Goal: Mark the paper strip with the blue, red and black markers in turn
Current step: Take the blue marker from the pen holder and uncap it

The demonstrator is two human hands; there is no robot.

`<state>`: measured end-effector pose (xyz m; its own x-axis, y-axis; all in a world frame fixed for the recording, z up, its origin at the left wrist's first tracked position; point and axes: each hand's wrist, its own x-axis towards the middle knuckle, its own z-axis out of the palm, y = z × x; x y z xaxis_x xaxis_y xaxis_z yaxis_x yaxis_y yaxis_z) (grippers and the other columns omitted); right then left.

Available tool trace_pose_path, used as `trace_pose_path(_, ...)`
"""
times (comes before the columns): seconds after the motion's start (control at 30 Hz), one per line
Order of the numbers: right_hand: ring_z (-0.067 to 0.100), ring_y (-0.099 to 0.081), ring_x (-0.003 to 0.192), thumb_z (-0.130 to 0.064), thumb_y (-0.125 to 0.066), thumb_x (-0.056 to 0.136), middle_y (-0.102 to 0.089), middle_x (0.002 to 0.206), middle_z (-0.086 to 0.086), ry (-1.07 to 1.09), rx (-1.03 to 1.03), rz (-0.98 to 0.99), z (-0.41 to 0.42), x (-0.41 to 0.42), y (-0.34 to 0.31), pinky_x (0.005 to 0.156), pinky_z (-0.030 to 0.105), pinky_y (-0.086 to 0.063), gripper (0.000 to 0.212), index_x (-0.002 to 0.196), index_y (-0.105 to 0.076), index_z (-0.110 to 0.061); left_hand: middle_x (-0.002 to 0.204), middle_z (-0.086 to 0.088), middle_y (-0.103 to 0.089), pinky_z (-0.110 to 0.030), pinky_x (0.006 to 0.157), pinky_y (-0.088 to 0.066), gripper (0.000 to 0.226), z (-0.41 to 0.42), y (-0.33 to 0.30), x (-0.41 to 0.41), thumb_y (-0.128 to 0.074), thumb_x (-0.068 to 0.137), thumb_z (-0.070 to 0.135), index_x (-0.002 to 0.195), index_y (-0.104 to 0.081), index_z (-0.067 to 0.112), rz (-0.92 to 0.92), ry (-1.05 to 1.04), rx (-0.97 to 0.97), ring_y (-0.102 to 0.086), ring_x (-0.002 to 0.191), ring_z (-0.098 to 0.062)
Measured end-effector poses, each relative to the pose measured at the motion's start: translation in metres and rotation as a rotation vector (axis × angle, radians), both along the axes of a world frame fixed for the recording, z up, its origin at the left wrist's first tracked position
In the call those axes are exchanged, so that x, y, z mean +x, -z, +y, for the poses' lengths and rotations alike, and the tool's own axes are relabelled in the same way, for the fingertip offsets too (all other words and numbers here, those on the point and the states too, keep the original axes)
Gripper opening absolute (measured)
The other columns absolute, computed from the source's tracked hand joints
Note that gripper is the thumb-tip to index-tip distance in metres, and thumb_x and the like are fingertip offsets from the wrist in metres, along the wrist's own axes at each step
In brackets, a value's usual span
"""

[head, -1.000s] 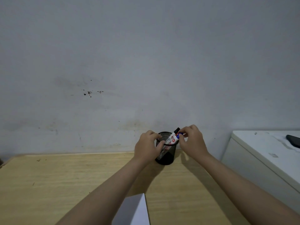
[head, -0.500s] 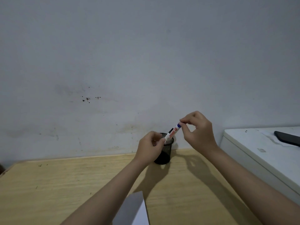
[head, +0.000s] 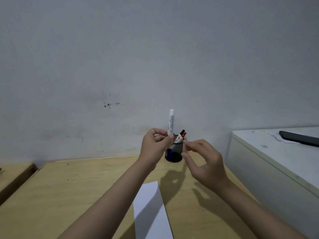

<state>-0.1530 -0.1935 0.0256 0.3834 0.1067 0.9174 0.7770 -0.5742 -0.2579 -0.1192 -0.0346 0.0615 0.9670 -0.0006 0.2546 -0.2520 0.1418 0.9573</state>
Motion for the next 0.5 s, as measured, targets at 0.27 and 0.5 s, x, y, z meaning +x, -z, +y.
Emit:
trace_pose_path(0.27,0.015,-0.051,0.063,-0.02,-0.067,0.085,-0.054,0.069,0.012,-0.178,0.689,0.65,0.042,-0.01,-0.015,0.063,0.036,-0.047,0.017,0.094,-0.07,-0.005,0.087,-0.001,-0.075,-0.015,0.059,-0.043,0.023,0.028,0.005,-0.046,-0.069,0.08,0.011,0.093,-0.05,0.015,-0.128,0.02,0.236,-0.063,0.066,-0.001)
trace_pose_path(0.5,0.015,-0.056,0.056,-0.022,-0.066,0.086,-0.062,0.063,0.009,-0.154,0.73,0.635,0.057,-0.016,-0.016,0.062,0.037,-0.052,0.024,0.079,-0.068,0.0,0.078,-0.005,-0.074,-0.032,0.064,-0.05,0.028,0.053,0.019,-0.057,-0.082,0.066,0.02,0.086,-0.064,0.016,-0.076,-0.127,0.481,-0.066,0.069,-0.022)
